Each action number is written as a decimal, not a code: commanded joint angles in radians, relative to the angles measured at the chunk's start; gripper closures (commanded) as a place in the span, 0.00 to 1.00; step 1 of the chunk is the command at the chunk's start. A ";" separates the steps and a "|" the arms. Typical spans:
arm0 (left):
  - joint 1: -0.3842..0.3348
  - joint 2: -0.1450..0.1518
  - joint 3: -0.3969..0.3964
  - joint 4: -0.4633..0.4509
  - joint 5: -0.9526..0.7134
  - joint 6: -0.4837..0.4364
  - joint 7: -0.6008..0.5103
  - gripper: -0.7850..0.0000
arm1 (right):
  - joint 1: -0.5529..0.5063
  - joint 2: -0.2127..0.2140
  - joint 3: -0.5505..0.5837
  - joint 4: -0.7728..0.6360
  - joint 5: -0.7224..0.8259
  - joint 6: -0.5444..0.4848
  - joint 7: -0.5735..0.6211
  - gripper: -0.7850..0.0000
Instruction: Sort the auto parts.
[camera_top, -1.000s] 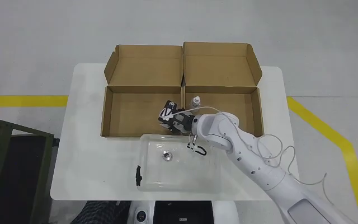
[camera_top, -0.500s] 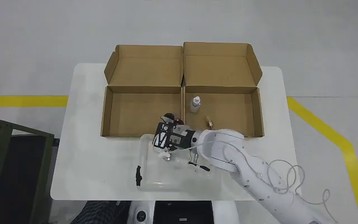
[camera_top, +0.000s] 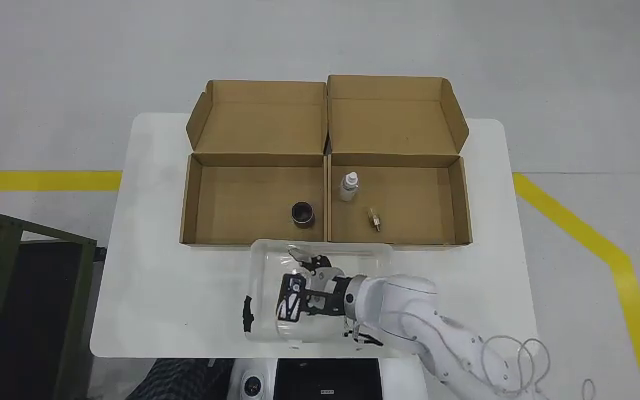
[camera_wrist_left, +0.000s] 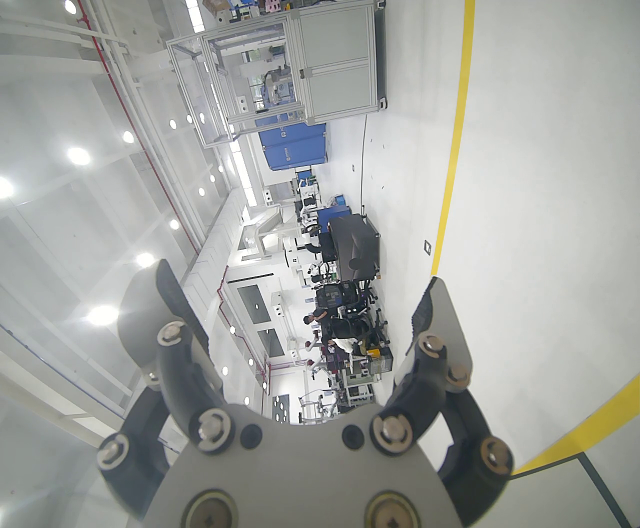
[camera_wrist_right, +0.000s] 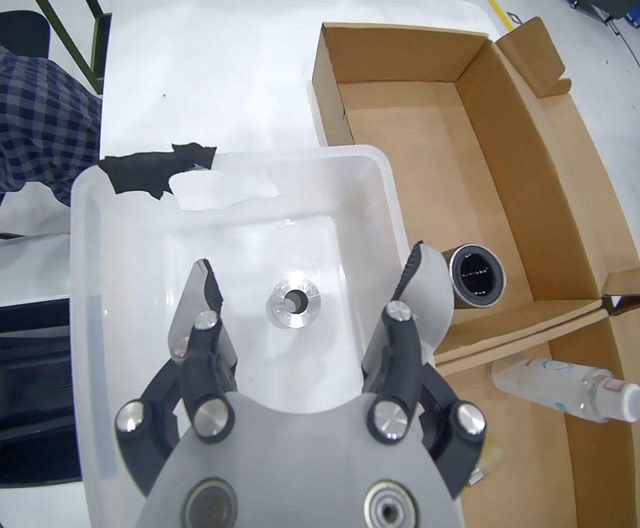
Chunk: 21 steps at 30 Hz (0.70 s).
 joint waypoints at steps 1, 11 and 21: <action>0.000 0.000 0.000 0.000 0.000 0.000 0.000 0.00 | -0.002 0.000 -0.004 0.008 -0.009 -0.002 -0.003 0.22; 0.000 0.000 0.000 0.000 0.000 0.000 0.000 0.00 | 0.017 -0.009 -0.026 0.068 -0.012 -0.003 -0.013 0.24; 0.000 0.000 0.000 0.000 0.000 0.000 0.000 0.00 | 0.036 -0.018 -0.031 0.128 -0.002 0.011 -0.007 0.29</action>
